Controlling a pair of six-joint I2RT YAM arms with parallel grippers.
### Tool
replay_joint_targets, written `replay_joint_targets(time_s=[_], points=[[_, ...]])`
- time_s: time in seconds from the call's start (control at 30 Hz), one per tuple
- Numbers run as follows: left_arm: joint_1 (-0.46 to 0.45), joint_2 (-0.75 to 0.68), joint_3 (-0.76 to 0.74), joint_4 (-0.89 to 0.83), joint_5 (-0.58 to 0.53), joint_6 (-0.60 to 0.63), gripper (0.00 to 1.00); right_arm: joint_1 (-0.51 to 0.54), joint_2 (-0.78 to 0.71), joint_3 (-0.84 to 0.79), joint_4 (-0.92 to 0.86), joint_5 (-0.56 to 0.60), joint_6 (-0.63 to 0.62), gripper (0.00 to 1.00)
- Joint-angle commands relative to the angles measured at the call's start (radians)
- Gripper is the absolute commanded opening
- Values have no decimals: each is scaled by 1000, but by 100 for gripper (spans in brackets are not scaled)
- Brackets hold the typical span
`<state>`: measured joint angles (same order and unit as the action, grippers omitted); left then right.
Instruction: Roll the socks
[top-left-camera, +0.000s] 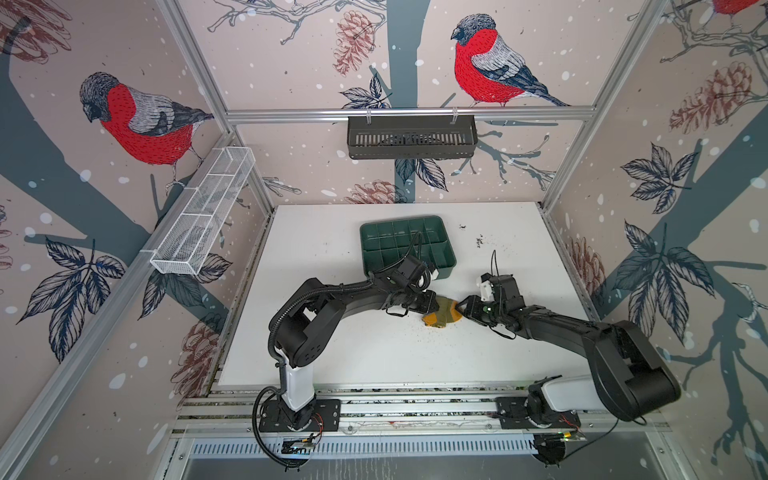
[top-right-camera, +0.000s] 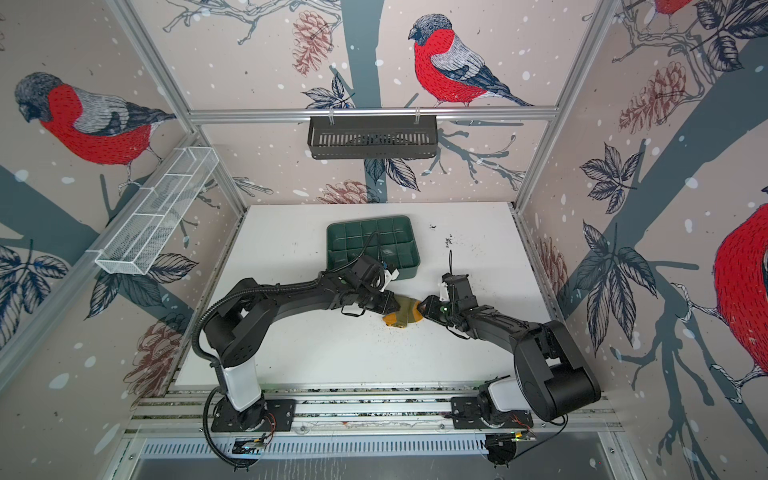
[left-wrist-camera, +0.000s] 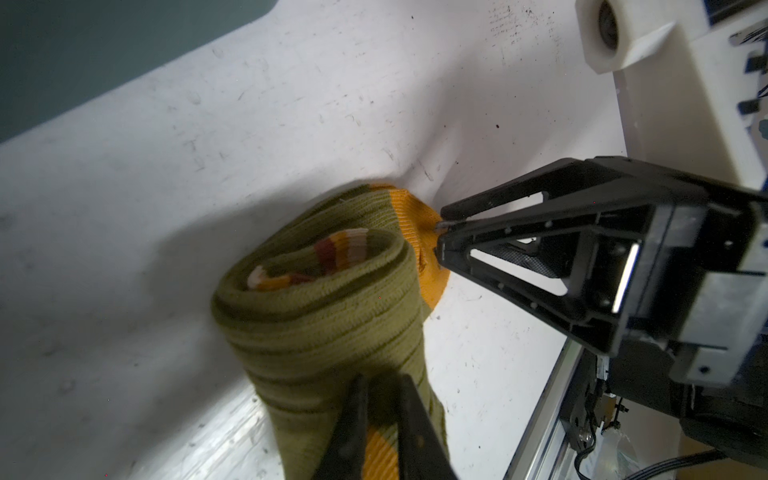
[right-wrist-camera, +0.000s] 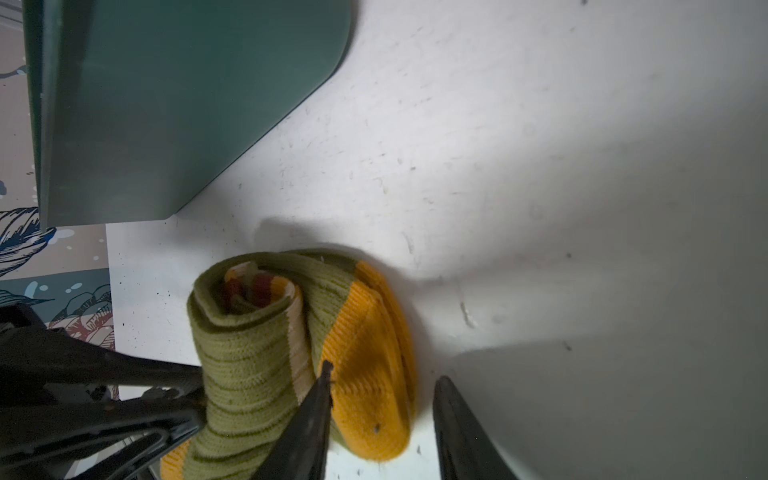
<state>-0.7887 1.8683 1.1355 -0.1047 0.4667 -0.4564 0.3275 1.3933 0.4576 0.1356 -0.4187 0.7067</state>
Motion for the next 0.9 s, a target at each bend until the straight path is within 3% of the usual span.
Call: replay_joint_targets(time_s=[0.0,0.37,0.6,0.87], points=[[-4,3,1,22,6,0,16,-6,21,-3,36,-7,3,42],[-4,8,5,17,2,7,16,-13,79,-34,113,-86,34,35],[-4,16,3,20,7,6,16,-19,64,-43,110,-80,37,20],[-4,19,-5,33,12,1,16,-17,33,-34,114,-83,35,15]])
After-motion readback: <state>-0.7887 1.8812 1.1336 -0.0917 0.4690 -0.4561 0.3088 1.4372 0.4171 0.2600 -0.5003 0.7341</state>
